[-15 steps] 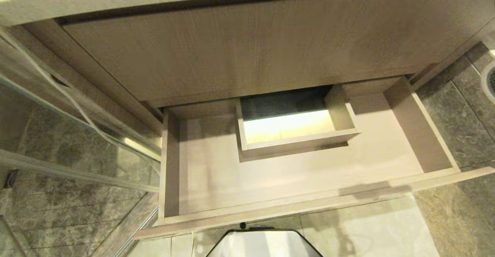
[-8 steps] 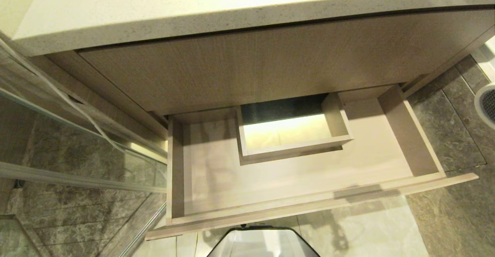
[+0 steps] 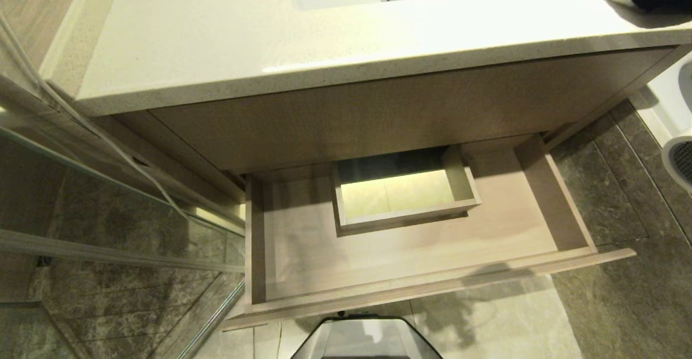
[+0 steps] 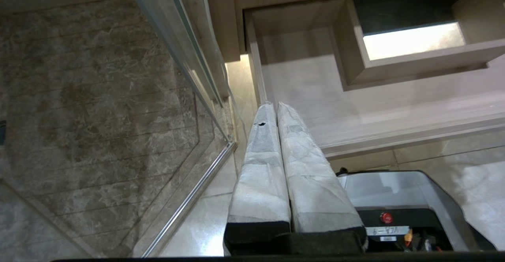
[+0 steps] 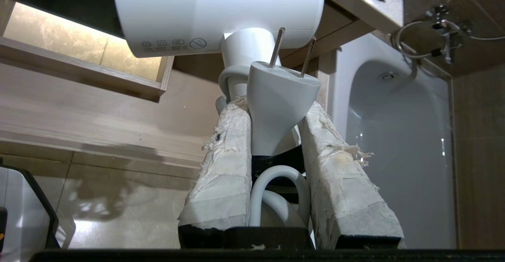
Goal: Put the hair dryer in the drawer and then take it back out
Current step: Place it on the countertop
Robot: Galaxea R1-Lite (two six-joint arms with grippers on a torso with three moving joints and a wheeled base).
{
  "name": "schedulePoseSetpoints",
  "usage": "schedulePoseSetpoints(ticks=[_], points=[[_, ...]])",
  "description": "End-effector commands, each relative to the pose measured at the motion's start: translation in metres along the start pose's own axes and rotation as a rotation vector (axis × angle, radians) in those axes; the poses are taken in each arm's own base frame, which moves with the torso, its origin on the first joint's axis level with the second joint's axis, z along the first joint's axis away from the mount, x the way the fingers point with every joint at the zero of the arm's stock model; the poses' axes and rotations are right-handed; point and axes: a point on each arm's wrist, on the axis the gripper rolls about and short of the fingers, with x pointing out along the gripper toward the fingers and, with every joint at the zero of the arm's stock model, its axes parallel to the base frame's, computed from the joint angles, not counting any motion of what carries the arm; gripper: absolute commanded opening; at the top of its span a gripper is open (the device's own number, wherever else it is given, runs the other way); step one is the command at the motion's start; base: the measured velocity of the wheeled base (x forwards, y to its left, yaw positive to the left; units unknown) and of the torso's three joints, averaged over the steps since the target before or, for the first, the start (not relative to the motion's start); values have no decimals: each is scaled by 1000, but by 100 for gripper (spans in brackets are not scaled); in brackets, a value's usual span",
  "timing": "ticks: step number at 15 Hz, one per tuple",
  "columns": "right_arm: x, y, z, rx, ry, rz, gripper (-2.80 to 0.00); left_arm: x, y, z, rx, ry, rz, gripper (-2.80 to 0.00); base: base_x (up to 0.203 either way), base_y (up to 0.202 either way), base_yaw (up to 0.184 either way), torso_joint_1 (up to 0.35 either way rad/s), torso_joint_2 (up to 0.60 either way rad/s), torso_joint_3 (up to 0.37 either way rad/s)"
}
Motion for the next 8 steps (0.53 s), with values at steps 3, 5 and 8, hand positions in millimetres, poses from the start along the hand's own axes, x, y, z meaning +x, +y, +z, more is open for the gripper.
schedulePoseSetpoints(ticks=[3,5,8], points=[[2,0,-2,-1,10,6,-280,0,0,0,-1,1,0,-280,0,0,0,247,-458,-214],[2,1,-2,0,12,8,-280,0,0,0,-1,-1,0,-280,0,0,0,208,-379,-178],[1,1,-2,-1,9,4,-280,0,0,0,-1,1,0,-280,0,0,0,140,-268,-124]])
